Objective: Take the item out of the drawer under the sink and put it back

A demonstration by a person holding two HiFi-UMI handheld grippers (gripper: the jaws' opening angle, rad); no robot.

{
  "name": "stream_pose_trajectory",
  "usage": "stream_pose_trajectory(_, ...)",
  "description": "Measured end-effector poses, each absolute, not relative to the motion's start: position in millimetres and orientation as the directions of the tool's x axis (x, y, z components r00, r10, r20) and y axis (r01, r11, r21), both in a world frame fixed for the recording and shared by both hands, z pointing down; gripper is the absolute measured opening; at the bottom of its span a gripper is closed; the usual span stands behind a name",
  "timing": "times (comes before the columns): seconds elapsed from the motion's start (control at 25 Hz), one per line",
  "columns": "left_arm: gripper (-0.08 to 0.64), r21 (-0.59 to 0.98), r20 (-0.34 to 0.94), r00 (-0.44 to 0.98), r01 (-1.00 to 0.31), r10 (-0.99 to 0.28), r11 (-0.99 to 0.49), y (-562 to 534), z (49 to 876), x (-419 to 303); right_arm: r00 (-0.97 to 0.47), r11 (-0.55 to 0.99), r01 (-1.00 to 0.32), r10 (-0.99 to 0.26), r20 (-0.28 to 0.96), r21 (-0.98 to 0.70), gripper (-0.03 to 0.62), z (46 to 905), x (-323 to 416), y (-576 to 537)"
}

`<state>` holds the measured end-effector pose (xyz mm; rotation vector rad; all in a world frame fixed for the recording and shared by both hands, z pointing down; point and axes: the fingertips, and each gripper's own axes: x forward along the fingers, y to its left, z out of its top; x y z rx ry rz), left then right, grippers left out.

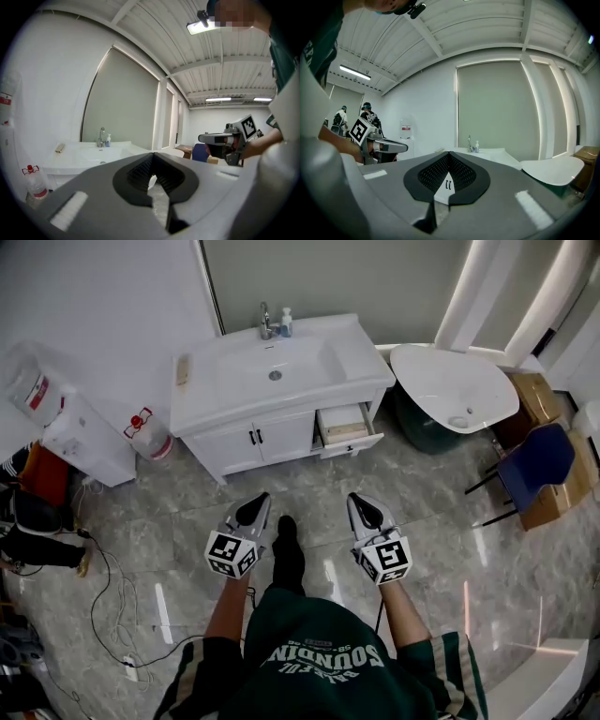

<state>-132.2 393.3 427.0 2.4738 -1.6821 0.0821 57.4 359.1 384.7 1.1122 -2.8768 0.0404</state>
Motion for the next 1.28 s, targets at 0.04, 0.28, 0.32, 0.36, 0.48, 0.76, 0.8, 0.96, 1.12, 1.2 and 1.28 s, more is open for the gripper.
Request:
stream_pose_trajectory(0.04,0.049,0.096,0.133,0.378,-0.925,-0.916,-0.367,378.0,430.9,-135.3,-0.737,0.739,-0.674,-0.672,0.065,-0.003,0.002,386.4,51.4,345.5)
stream_pose_trajectory(0.28,0.049,0.108,0.161,0.424,-0.905,-0.891,-0.411,275.9,438.0,-161.8,-0.722,0.725,-0.689,-0.684,0.109,-0.014,0.002,390.3,13.5,249.9)
stream_pose_trajectory(0.32,0.050,0.108,0.161,0.432,-0.901,-0.887,-0.420,257.4,436.6,-169.1,-0.719,0.723,-0.691,-0.685,0.115,-0.013,0.002,389.3,4.6,232.8)
stream_pose_trajectory(0.36,0.049,0.105,0.162,0.440,-0.898,-0.883,-0.428,239.4,435.6,-176.5,-0.718,0.722,-0.692,-0.685,0.122,-0.013,0.002,388.1,-4.7,216.7)
stream_pose_trajectory(0.48,0.049,0.110,0.165,0.463,-0.886,-0.871,-0.450,186.4,434.8,-195.4,-0.710,0.717,-0.697,-0.689,0.142,-0.010,0.002,384.6,-30.1,168.9)
stream_pose_trajectory(0.76,0.050,0.094,0.190,0.541,-0.841,-0.819,-0.533,87.2,438.2,-218.9,-0.676,0.685,-0.729,-0.718,0.166,-0.008,0.002,380.8,-67.6,75.4)
stream_pose_trajectory(0.8,0.050,0.095,0.190,0.545,-0.838,-0.816,-0.538,77.7,437.4,-222.4,-0.671,0.679,-0.734,-0.722,0.169,-0.011,0.002,382.1,-69.4,66.6)
stream_pose_trajectory(0.96,0.050,0.096,0.207,0.560,-0.828,-0.802,-0.553,53.6,438.4,-228.4,-0.671,0.677,-0.735,-0.719,0.182,-0.035,0.002,390.6,-75.9,45.7)
stream_pose_trajectory(1.12,0.050,0.114,0.213,0.559,-0.829,-0.801,-0.548,32.6,441.5,-229.8,-0.673,0.679,-0.734,-0.719,0.175,-0.032,0.002,392.7,-77.8,26.1)
stream_pose_trajectory(1.2,0.049,0.118,0.212,0.560,-0.828,-0.801,-0.548,23.1,441.6,-227.1,-0.674,0.679,-0.733,-0.718,0.175,-0.040,0.002,393.4,-76.6,18.0)
stream_pose_trajectory(1.28,0.051,0.118,0.214,0.560,-0.828,-0.800,-0.548,15.7,441.0,-222.4,-0.677,0.681,-0.731,-0.718,0.163,-0.041,0.002,393.6,-73.3,11.1)
